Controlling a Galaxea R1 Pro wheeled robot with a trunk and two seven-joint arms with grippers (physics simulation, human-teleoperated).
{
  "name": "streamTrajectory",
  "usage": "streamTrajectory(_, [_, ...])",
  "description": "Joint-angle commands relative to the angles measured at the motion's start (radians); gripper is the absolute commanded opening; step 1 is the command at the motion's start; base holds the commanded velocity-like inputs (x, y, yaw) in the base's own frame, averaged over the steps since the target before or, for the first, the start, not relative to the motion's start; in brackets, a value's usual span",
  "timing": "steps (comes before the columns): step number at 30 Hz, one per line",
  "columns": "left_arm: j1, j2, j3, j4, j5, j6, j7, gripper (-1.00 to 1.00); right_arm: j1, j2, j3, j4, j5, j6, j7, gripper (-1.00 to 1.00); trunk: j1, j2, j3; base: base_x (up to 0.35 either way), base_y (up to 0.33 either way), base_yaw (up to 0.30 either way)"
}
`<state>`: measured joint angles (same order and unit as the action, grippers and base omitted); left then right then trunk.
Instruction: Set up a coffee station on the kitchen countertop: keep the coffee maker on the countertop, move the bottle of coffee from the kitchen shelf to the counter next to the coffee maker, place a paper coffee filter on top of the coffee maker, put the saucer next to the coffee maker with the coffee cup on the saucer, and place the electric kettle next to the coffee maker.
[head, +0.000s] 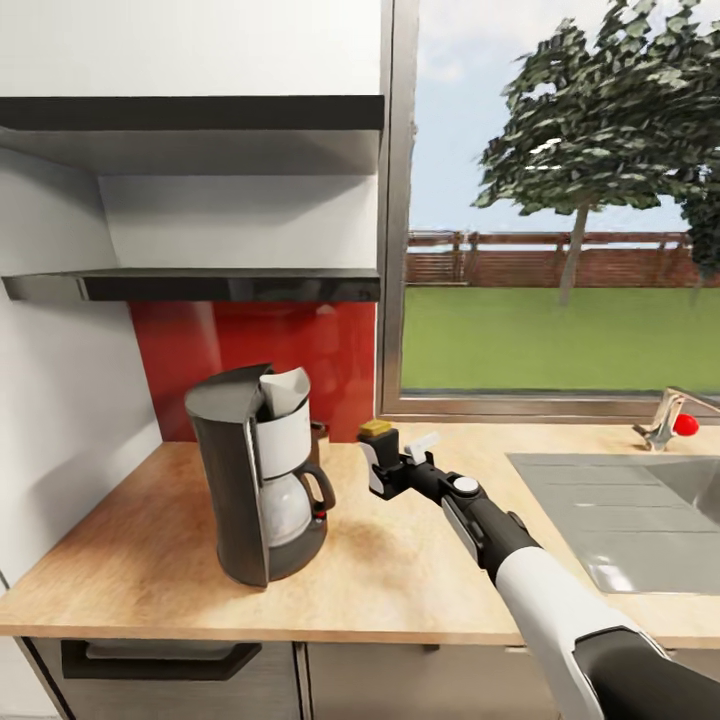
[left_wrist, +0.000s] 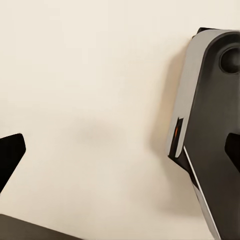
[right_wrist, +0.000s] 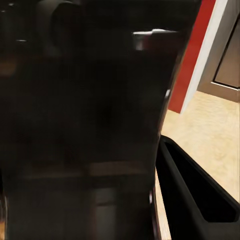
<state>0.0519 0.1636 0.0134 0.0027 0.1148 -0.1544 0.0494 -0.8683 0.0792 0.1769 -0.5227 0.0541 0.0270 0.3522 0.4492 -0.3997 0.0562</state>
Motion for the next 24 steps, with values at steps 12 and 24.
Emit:
streamTrajectory(12, [0.002,0.0,0.0,0.0,0.008,-0.004,0.001,1.0,0.0,-0.019,-0.001,0.006,0.003,-0.021,0.002,-1.0,0.001,0.0,0.0,0.09,0.0,0.003])
streamTrajectory(24, [0.001,0.001,0.002,-0.001,0.011,-0.003,0.0,1.0,0.003,-0.033,-0.001,0.022,0.001,-0.039,0.002,-1.0,0.001,0.0,0.0,0.166,0.0,0.121])
